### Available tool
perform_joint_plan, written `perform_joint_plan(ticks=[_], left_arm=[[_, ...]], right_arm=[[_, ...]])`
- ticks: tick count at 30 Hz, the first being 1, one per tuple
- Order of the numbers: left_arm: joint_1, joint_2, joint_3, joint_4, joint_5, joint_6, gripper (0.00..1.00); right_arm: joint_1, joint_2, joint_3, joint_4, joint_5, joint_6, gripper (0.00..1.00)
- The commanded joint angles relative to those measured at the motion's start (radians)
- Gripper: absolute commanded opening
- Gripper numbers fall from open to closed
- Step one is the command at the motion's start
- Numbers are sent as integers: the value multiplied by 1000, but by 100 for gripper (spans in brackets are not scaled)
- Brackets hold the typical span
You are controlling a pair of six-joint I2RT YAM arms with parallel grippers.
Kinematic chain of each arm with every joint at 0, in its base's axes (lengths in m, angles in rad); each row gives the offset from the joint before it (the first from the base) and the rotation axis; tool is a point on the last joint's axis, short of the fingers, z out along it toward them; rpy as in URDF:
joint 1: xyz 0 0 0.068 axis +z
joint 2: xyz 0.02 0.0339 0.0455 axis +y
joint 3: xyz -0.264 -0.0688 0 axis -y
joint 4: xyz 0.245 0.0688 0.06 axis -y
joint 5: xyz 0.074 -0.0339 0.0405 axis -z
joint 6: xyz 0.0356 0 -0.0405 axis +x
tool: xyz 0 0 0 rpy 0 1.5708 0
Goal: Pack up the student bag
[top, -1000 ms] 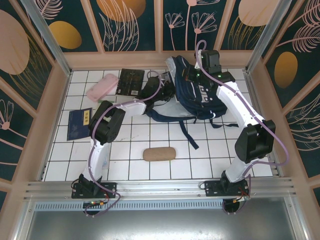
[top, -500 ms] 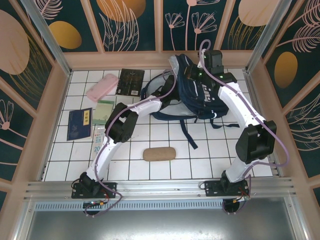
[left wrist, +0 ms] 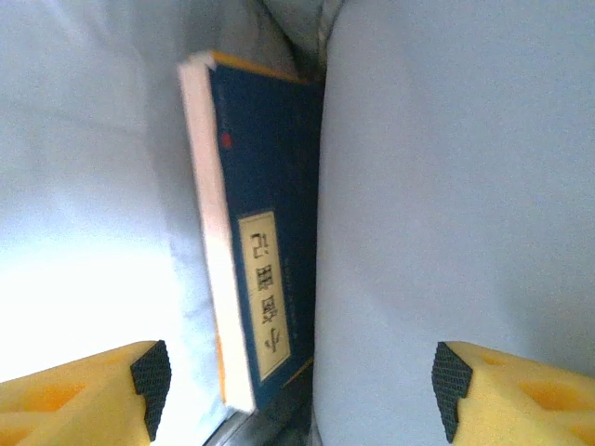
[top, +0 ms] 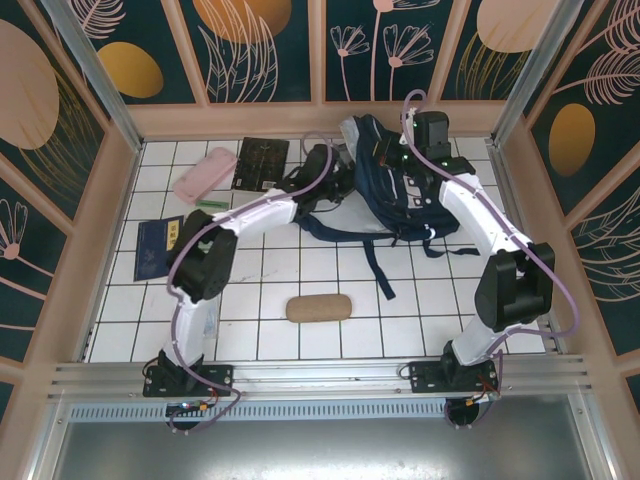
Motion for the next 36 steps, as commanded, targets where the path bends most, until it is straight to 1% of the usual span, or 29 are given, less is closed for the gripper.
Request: perform_joint_plan(ticks=[1,4,7,8,10,12,16,20,24,28,32,34,36], left_arm=[[63,-116,-95,-32,-22,60,76],[125,-194,-175,-74,-36,118,76],[192,-238,-223,-106,-52,176,76],[215,-242,-228,-110,-44,191,76],[261,-221,-215,-131,-25,226,76],[296,-182,-178,-154,-20,256,76],[357,-76,-93,-180,-22,293,76],[404,57,16,-214,-27,320,76],[439,192,153,-271,-46,352,75],[475,285,237,-306,-46,371,74],[491,324,251,-320,-10,365,73],[491,319,210,-305,30,346,72],[491,294,134,-266,68,307,71]], right_arm=[[-25,-4,-36,68,40,-30,0],[-20,14,-64,87,21,-41,0],[-8,34,-83,95,19,-54,0],[-2,40,-84,97,20,-57,6],[14,51,-87,97,31,-63,24],[29,58,-87,95,48,-64,36],[55,57,-82,81,101,-55,45],[98,32,-86,63,149,-62,51],[155,-1,-102,55,189,-57,54],[210,-30,-132,69,208,-35,56],[259,-39,-144,73,251,-36,61],[271,-39,-151,84,256,-36,63],[271,-33,-150,92,253,-35,63]])
